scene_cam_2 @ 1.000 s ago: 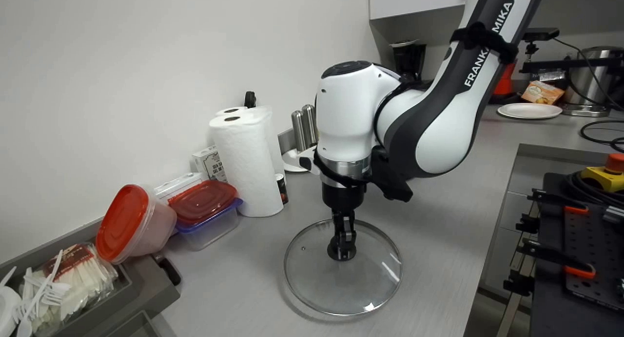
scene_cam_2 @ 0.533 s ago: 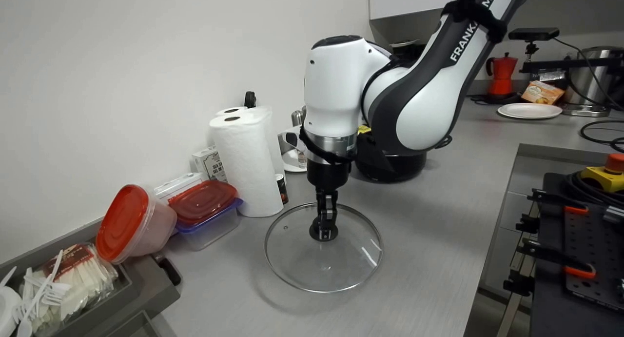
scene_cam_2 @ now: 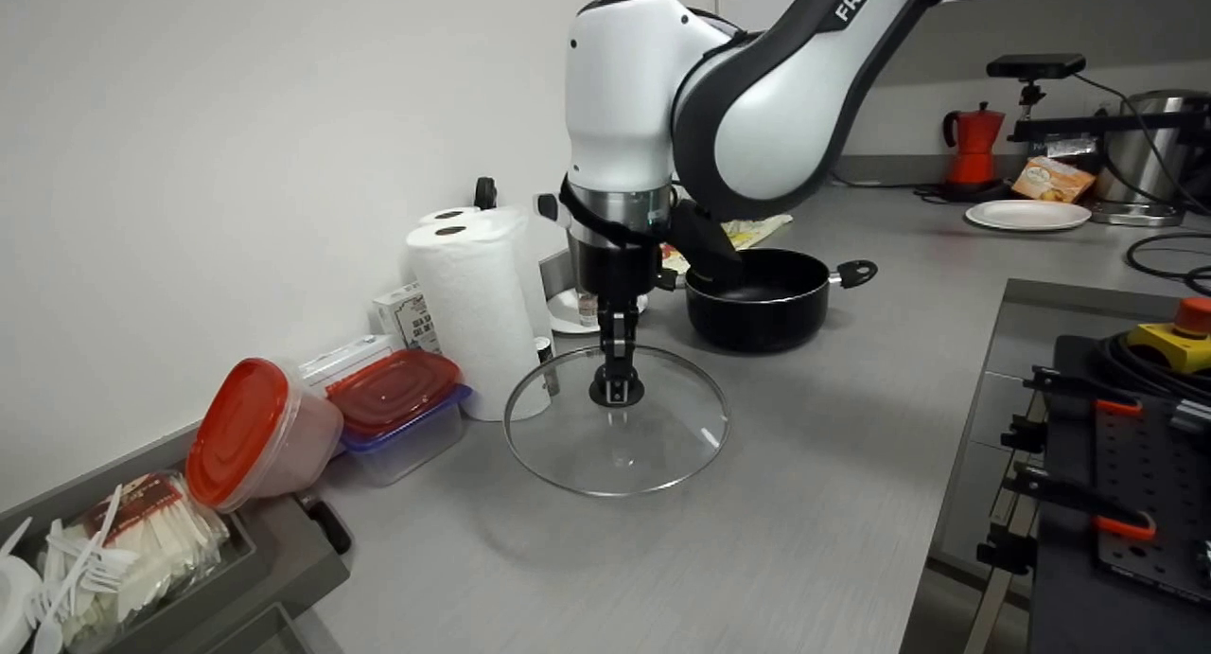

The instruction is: Cover the pot with the clear lid

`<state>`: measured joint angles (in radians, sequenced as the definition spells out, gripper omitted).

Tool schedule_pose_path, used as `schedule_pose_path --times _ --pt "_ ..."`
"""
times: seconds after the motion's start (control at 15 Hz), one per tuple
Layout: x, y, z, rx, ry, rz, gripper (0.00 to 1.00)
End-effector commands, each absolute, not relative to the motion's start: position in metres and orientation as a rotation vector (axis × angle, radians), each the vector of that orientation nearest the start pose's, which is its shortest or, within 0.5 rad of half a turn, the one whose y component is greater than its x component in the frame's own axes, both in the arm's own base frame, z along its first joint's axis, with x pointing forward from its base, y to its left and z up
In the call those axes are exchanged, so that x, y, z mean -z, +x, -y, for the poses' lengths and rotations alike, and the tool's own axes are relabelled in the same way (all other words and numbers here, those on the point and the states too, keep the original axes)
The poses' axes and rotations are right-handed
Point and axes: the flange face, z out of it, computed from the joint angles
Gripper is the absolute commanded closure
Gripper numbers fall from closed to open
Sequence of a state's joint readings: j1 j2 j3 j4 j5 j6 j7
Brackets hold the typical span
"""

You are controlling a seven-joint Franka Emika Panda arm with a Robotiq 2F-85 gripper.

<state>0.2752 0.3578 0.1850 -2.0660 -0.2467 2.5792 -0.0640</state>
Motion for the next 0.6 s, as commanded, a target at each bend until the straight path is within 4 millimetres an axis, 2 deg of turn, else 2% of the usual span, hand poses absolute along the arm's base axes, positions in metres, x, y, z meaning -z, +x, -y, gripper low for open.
schedule_pose_path --times 0.0,0.4,0.53 --pt "-0.326 0.566 -0.257 0.320 -3.007 1.035 0.74" --pt "-0.382 0.601 -0.223 0.388 -3.081 0.925 0.74" --pt "-0.399 0.611 -0.206 0.395 -3.112 0.879 0.74"
